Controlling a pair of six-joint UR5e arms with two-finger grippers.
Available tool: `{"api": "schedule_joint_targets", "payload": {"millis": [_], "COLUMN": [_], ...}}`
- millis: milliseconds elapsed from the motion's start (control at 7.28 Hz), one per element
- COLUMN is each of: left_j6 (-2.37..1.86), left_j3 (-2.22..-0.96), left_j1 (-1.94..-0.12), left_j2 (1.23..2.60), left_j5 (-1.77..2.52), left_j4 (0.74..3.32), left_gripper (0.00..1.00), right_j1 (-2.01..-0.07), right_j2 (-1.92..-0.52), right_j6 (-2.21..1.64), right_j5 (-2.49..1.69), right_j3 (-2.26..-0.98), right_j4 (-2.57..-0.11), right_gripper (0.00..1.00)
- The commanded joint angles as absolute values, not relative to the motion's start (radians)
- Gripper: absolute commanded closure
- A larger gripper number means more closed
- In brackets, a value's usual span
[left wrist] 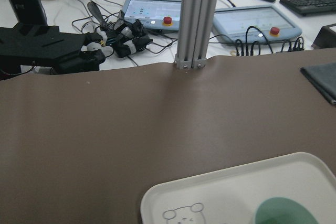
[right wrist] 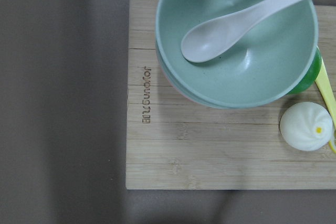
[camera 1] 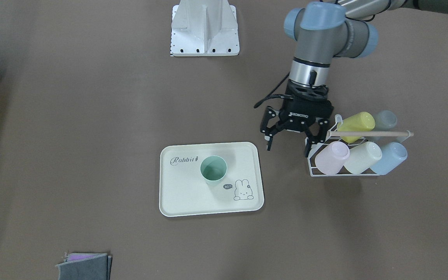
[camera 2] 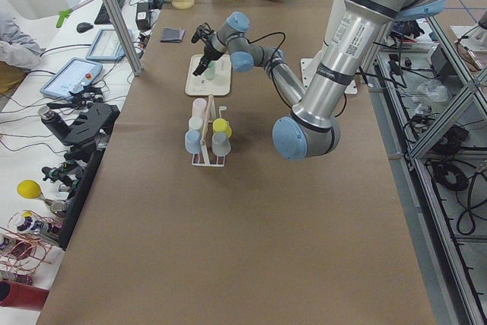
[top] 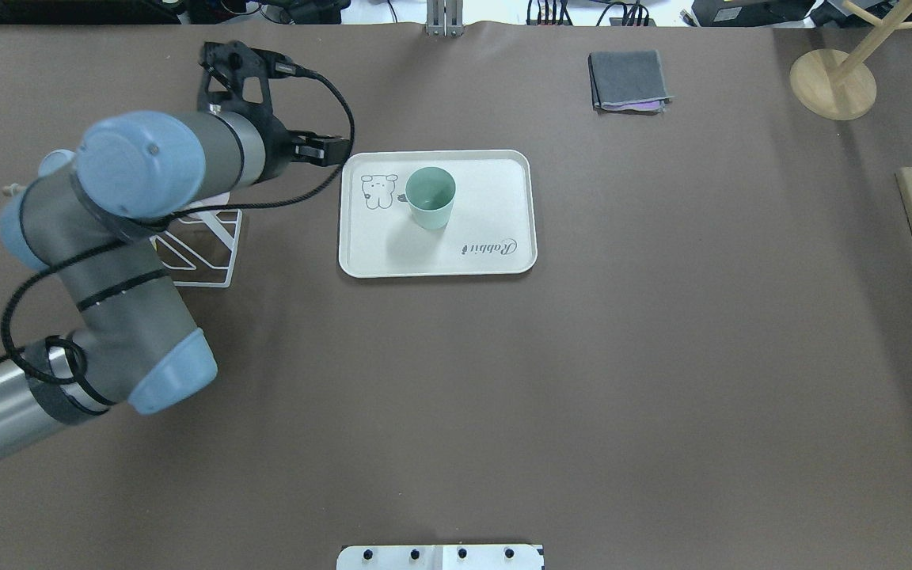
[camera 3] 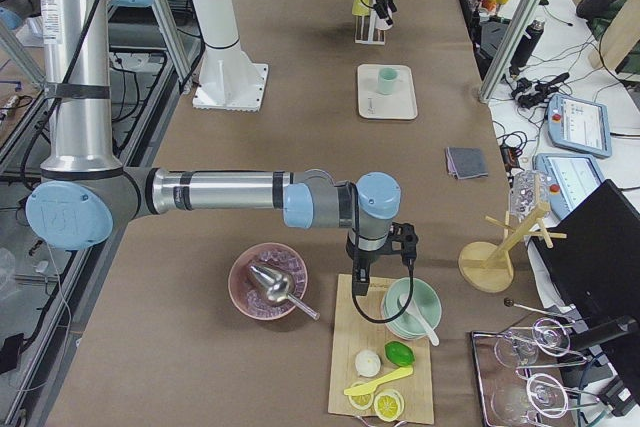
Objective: Pick up and place green cup on tray
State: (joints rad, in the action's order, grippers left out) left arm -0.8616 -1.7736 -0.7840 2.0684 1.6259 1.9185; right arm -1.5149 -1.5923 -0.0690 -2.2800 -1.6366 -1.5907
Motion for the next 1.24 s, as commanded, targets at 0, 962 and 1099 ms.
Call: {"api": "schedule_joint_targets", "payload": {"millis": [0,962,1099], "left_j6": [-0.693,-0.040,0.035], "left_j3": [-1.775,-1.693,-1.675], "left_j1": [-1.011,-1.458,-1.504], "left_j2": [1.981,1.597,1.521], "left_j5": [1.908,2.297,2.354], "left_j4": [1.815,1.629,1.632], "left_gripper": [0.02,0.03,0.03], "right_j1": [-1.516,-1.513,-1.513], "right_j2": [-1.592,-1.588,-1.588], "right_j6": [-0.069,-0.067,-0.067], "right_j5": [-2.279,-2.279,-2.279], "right_j3": [-1.637,-1.621,-1.621], "right_j4": [-1.591,-1.591,-1.591], "right_gripper": [0.00,0.00,0.00]}}
